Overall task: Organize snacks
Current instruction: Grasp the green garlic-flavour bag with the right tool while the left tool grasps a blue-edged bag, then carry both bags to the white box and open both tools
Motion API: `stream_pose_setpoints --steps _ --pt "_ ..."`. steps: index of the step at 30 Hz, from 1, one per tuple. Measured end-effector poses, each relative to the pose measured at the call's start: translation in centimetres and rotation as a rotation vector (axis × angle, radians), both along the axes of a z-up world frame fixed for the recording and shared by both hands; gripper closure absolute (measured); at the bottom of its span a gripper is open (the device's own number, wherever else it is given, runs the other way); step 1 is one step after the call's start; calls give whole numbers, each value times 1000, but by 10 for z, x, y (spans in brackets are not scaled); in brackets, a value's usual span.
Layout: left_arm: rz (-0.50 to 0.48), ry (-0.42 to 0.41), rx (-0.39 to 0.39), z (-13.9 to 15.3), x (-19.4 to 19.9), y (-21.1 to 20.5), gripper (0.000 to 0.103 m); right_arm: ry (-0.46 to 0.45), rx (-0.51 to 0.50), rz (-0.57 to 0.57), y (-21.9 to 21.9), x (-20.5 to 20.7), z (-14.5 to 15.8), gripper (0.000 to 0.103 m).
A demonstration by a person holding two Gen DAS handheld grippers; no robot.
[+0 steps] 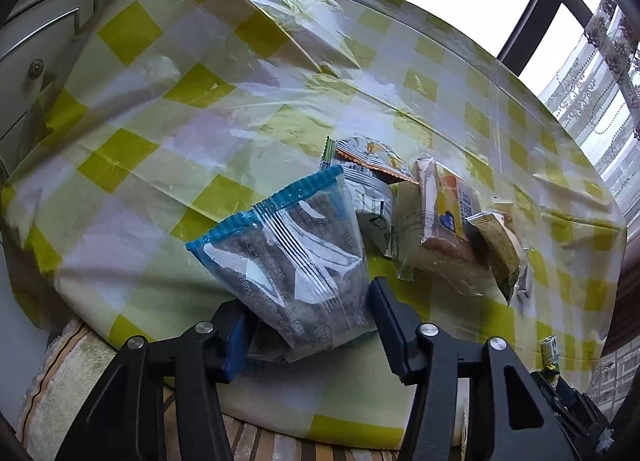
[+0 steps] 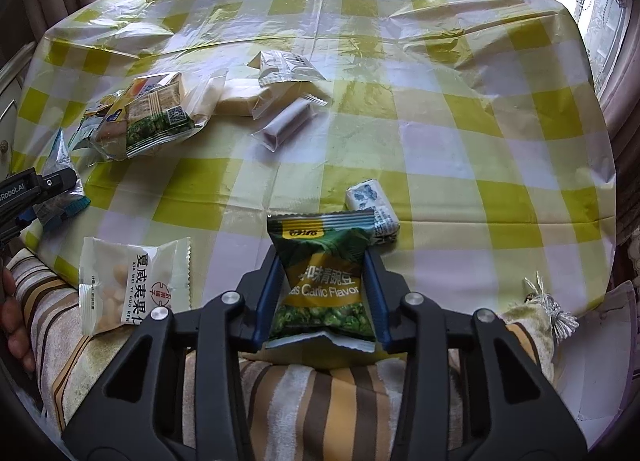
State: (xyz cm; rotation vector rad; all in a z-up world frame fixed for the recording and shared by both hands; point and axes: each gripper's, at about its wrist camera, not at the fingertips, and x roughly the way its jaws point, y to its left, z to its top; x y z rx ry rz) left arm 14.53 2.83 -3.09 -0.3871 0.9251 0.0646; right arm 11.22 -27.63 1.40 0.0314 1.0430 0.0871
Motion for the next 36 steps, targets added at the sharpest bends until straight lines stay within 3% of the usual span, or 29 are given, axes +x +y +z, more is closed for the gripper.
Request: stream_pose_setpoints --steps 8,22,29,36 --pt "-2 -40 -18 4 -9 2 59 -13 35 15 -1 -5 1 64" --pt "-7 -165 -29 27 -36 1 61 -126 55 5 -5 -28 26 64" --pt "-69 -243 -19 49 -58 -15 61 -169 77 -9 -13 -46 40 64" --pt "-139 -268 -35 61 -78 -42 61 -197 123 -46 -31 -63 56 64"
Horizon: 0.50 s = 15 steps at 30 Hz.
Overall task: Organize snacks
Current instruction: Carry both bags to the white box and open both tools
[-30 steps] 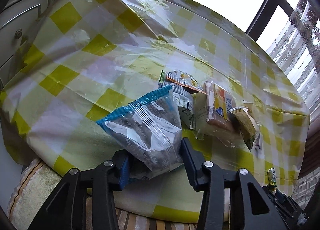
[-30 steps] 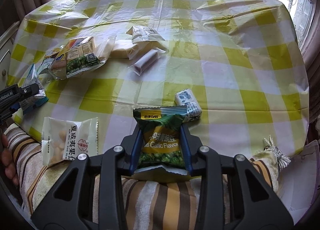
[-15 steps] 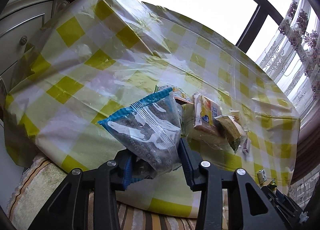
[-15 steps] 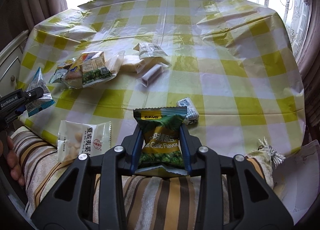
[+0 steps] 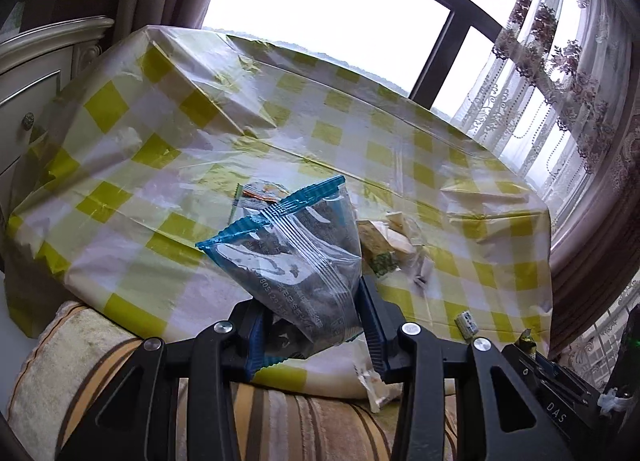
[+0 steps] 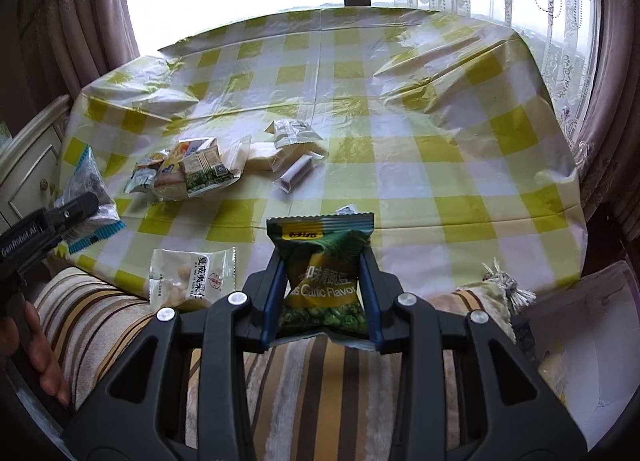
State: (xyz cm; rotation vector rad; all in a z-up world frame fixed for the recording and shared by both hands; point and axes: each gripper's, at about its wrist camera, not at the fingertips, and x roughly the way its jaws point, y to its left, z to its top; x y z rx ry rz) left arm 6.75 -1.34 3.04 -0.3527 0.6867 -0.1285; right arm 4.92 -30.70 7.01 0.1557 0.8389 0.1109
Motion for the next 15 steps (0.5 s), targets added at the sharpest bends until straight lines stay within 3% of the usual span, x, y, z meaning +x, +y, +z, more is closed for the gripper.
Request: stream_pose_setpoints --steps 7,15 --pt "-101 -33 2 16 -19 -38 61 -40 22 -33 -21 -22 18 64" --pt "-286 -67 -12 27 -43 -106 61 -38 48 -117 -66 -49 20 64"
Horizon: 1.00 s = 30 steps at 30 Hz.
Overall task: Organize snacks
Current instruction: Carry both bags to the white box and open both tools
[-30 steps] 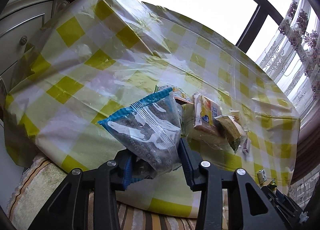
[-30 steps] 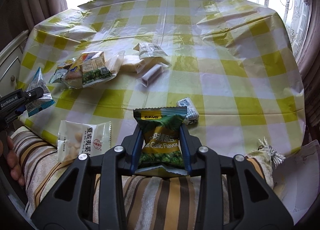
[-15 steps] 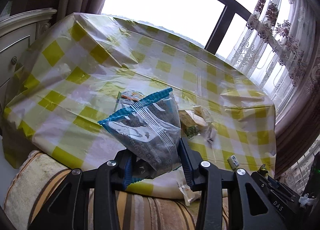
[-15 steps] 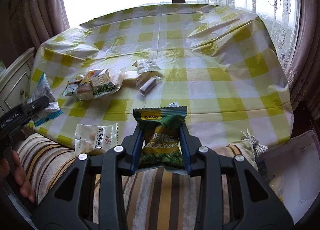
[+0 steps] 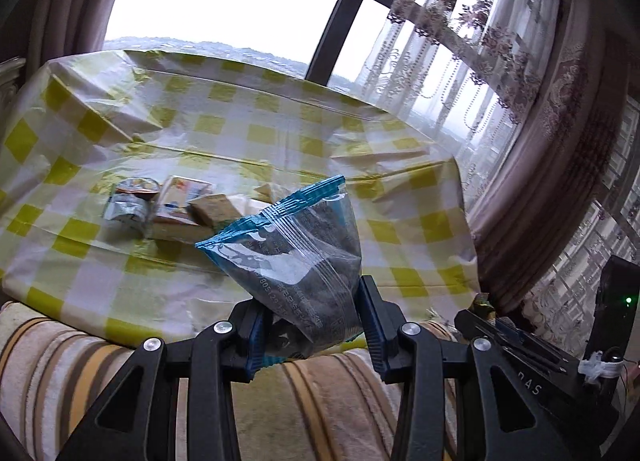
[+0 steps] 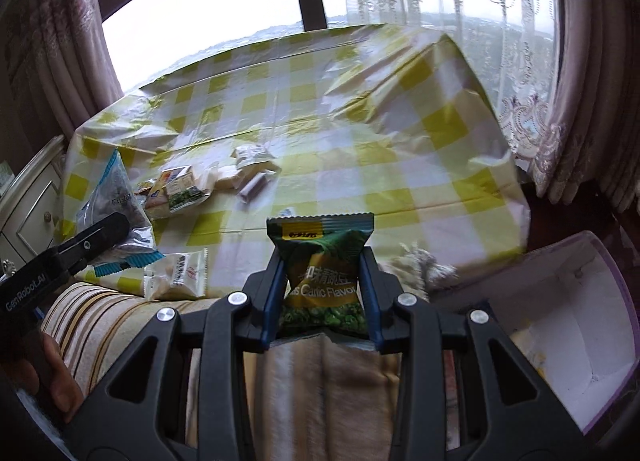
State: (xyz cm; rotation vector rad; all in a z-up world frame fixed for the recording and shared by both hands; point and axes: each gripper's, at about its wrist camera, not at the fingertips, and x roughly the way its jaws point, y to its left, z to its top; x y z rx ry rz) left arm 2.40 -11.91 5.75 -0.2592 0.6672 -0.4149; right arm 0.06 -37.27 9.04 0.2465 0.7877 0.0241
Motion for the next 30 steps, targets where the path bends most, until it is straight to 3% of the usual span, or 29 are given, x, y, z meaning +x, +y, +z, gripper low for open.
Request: stream_pose_setpoints --steps 21,23,26,27,30 --pt "-464 97 -43 -4 -38 -142 59 66 31 -350 -145 -66 -26 63" --pt "-515 121 -58 -6 -42 -153 54 68 28 -382 -154 -70 -27 51" --pt "-534 118 -60 -5 -45 -160 30 55 3 -421 -161 -75 -24 30" --pt "-528 111 -59 -4 -46 -160 26 52 -12 -424 -161 -75 -23 30" --pt "-509 114 -57 -4 -43 -157 25 54 -51 -430 -160 -74 -21 25"
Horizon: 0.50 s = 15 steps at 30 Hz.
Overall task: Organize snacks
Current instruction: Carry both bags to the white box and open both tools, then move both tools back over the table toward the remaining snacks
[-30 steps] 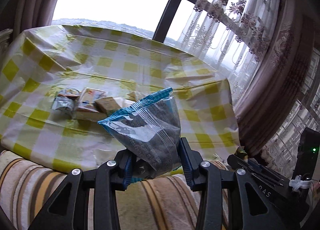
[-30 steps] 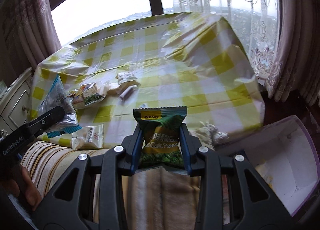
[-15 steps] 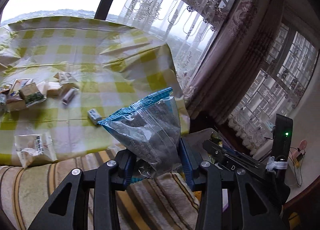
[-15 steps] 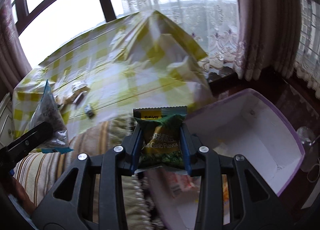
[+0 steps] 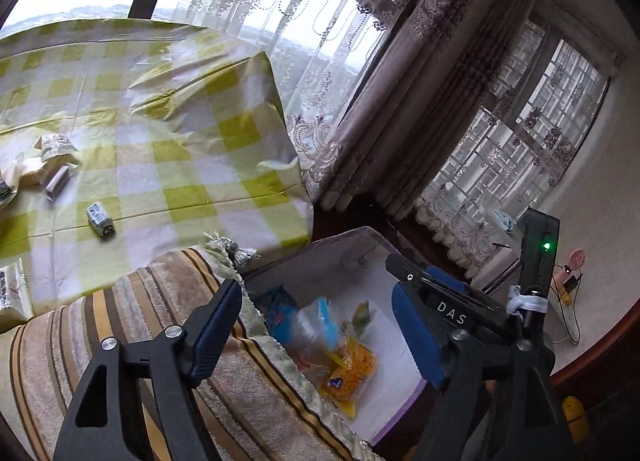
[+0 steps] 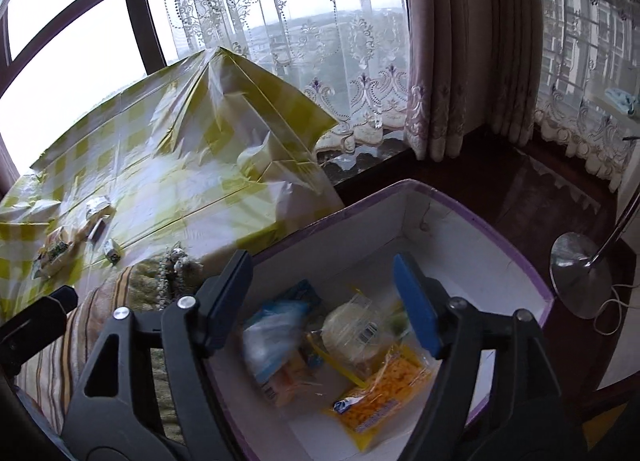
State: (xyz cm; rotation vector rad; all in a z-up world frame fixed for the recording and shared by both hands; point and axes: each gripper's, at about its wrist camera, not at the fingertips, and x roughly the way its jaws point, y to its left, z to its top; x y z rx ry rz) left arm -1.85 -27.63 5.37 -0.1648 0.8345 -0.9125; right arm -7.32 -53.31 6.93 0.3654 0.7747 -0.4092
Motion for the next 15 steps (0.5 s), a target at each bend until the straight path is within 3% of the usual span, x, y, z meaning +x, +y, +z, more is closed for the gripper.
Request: stream_pose_setpoints --steps 3,5,9,12,15 --pt "26 -7 17 0 3 3 25 -11 -36 8 5 1 3 20" --pt "46 -36 34 3 1 5 24 -14 -36 16 8 3 5 10" --pt "156 -141 103 15 -4 14 16 12 -9 12 11 9 4 10" --pt "288 -207 207 20 -1 22 16 27 -67 38 21 13 6 9" --pt "338 -285 267 21 2 34 16 28 -124 90 37 17 9 8"
